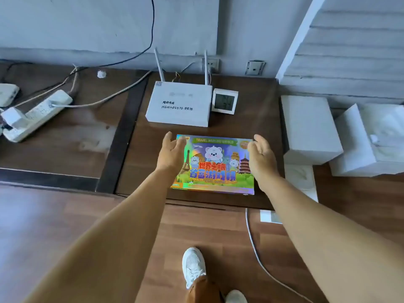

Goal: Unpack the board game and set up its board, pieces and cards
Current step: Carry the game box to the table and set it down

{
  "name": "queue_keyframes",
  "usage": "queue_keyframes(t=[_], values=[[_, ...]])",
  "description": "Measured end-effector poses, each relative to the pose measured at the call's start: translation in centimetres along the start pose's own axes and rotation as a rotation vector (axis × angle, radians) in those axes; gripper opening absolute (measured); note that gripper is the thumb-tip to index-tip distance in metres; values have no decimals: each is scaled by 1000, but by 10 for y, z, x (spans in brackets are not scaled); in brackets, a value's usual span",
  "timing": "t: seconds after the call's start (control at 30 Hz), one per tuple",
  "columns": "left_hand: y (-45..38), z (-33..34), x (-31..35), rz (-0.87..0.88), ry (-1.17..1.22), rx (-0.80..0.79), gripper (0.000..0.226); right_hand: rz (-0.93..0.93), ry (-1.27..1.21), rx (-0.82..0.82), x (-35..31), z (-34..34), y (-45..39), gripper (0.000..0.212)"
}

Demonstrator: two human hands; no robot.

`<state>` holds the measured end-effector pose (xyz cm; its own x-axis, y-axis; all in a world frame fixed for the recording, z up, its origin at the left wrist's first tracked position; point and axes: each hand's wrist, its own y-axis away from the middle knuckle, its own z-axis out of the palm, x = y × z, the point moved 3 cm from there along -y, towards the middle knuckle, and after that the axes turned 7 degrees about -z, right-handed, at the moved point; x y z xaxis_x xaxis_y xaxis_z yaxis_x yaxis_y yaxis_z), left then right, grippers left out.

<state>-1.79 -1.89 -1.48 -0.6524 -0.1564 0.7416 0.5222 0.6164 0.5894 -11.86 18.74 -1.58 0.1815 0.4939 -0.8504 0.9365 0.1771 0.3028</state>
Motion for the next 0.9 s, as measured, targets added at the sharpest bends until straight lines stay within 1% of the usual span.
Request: queue_keyframes(t=[0.07, 0.1, 0.13, 0.2, 0.27, 0.33, 0.37, 0.47, 0.57, 0.67, 0.77, 0.9], values=[[-23, 7, -19, -7, -53, 1, 54, 24, 34, -3, 25, 16, -14, 54], [-36, 9, -32, -20, -84, 4, 55, 28, 62, -2, 38, 21, -19, 60], [-51, 13, -49, -36, -99, 2, 58, 40, 90, -9, 56, 29, -25, 65], [-70, 15, -69, -78, -145, 59, 69, 52, 178, 3, 75, 34, -30, 74], [-91, 17, -91, -148, -247, 128, 76, 115, 233, 58, 101, 42, -39, 80], [-101, 19, -105, -233, -360, 149, 71, 201, 189, 113, 120, 47, -43, 78], [-104, 21, -111, -257, -392, 142, 66, 232, 186, 128, 129, 51, -44, 73], [-110, 23, -119, -226, -373, 130, 53, 234, 265, 128, 138, 59, -47, 56], [-111, 20, -123, -208, -314, 128, 49, 244, 273, 111, 135, 59, -48, 52], [-99, 15, -112, -166, -262, 130, 40, 233, 199, 81, 123, 55, -47, 49], [-77, 4, -90, -127, -197, 153, 29, 194, 132, 59, 97, 45, -39, 47], [-32, -27, -42, -60, -170, 202, 21, 110, 125, 65, 33, 20, -20, 48]])
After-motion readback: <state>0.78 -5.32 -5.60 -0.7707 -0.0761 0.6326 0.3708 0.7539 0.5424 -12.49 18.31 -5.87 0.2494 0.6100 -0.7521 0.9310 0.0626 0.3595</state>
